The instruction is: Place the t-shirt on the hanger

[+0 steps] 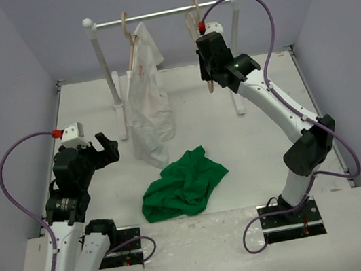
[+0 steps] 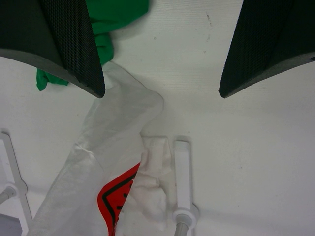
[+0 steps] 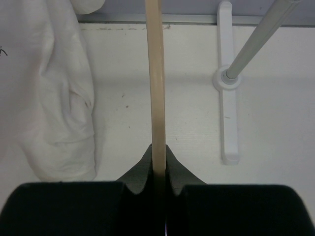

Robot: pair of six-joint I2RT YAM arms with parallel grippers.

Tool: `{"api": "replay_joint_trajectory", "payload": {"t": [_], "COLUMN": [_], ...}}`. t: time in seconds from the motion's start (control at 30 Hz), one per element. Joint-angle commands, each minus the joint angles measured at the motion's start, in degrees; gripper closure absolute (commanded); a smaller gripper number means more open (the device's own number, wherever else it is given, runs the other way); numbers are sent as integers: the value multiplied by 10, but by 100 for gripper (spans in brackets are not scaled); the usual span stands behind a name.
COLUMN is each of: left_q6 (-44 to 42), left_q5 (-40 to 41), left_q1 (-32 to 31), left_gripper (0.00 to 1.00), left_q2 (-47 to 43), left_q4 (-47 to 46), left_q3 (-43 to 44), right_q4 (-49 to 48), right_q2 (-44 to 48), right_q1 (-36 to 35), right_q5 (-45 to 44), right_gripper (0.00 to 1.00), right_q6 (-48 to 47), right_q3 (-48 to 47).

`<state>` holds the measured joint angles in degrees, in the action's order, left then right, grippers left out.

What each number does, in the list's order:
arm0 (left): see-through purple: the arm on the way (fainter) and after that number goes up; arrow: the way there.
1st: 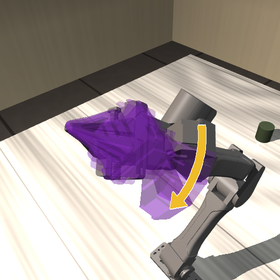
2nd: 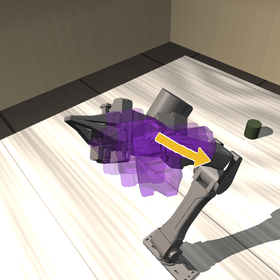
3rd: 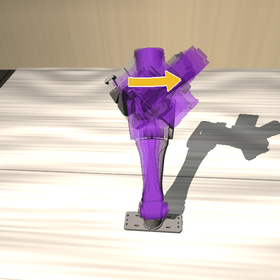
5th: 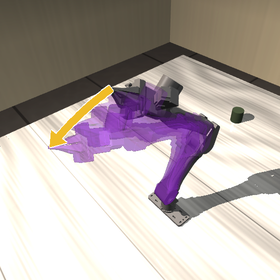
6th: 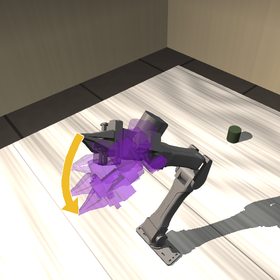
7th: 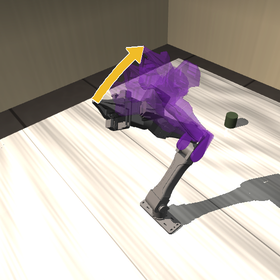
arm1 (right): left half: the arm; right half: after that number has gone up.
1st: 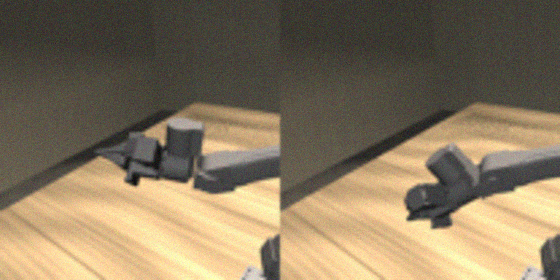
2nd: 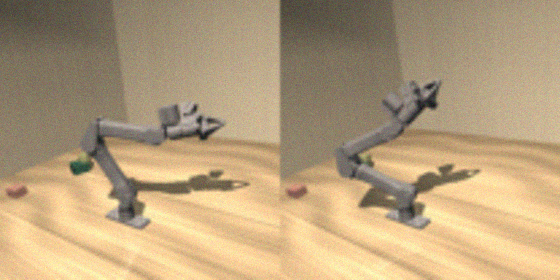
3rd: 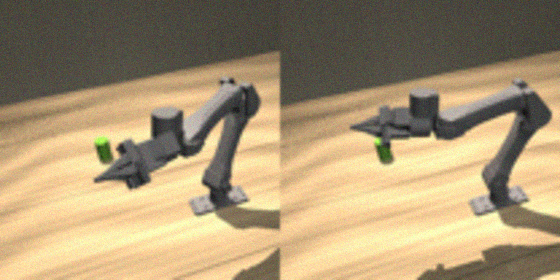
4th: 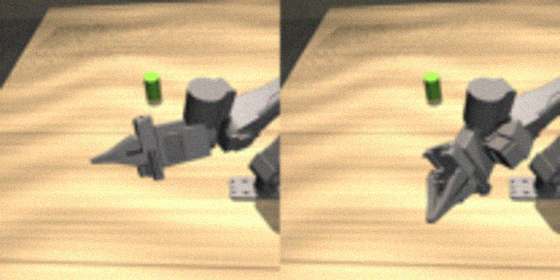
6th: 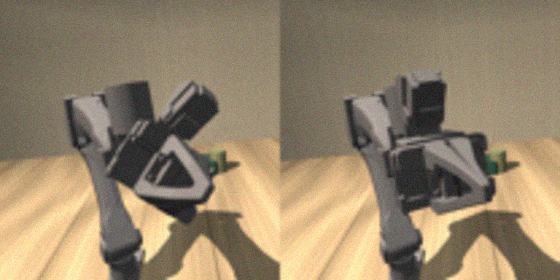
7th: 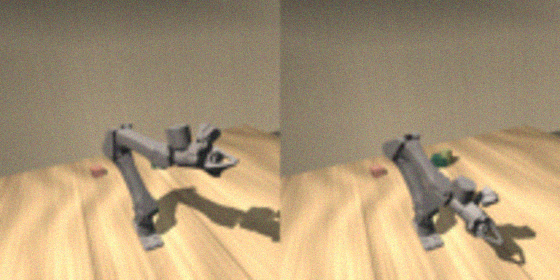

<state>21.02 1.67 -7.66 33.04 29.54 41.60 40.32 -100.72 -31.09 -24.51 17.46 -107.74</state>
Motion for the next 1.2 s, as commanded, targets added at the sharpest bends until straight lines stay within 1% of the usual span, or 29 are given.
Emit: {"api": "replay_joint_trajectory", "payload": {"t": [0.0,0.13,0.27,0.3,0.4,0.43,0.47,0.5,0.57,0.67,0.77,0.87,1.0,1.07,1.1,1.13,1.17], "left_q6": [3,3,3,3,3,3,5,20,49,83,93,133,210,257,304,328,370], "left_q5": [-2,-1,-3,-4,-4,-4,-7,-9,-56,-116,-130,-66,78,145,190,209,230], "left_q1": [-6,-7,-11,-12,-19,-19,-25,-26,-26,-30,-58,-175,-346,-419,-472,-502,-541], "left_gripper": [0,0,0,0,0,0,0,0,0,0,0,0,0,0,0,0,0], "left_q2": [2,7,12,12,10,10,11,16,18,6,9,11,35,60,84,97,117], "left_q4": [-24,-22,-21,-21,-16,-16,-7,7,33,29,31,40,87,114,137,147,170], "left_q3": [0,1,2,3,7,11,17,35,50,35,-4,-27,-27,-28,-28,-30,-27], "right_q4": [-84,-93,-75,-63,-46,-43,-39,-29,-13,4,32,57,72,70,66,65,64], "right_q2": [76,126,169,183,254,276,298,340,408,492,559,596,604,605,607,608,610], "right_q1": [1,1,0,1,1,1,0,0,-1,-1,0,-1,-1,-1,0,-1,-1], "right_q5": [9,29,42,51,68,69,81,86,95,103,104,102,122,135,147,154,158], "right_gripper": [100,100,100,100,100,100,100,100,100,100,100,100,100,100,100,100,100], "right_q6": [-27,-27,-12,-7,16,22,28,33,45,54,56,51,43,43,43,43,42], "right_q3": [36,97,154,181,268,273,308,346,393,437,458,460,463,466,471,472,474]}}
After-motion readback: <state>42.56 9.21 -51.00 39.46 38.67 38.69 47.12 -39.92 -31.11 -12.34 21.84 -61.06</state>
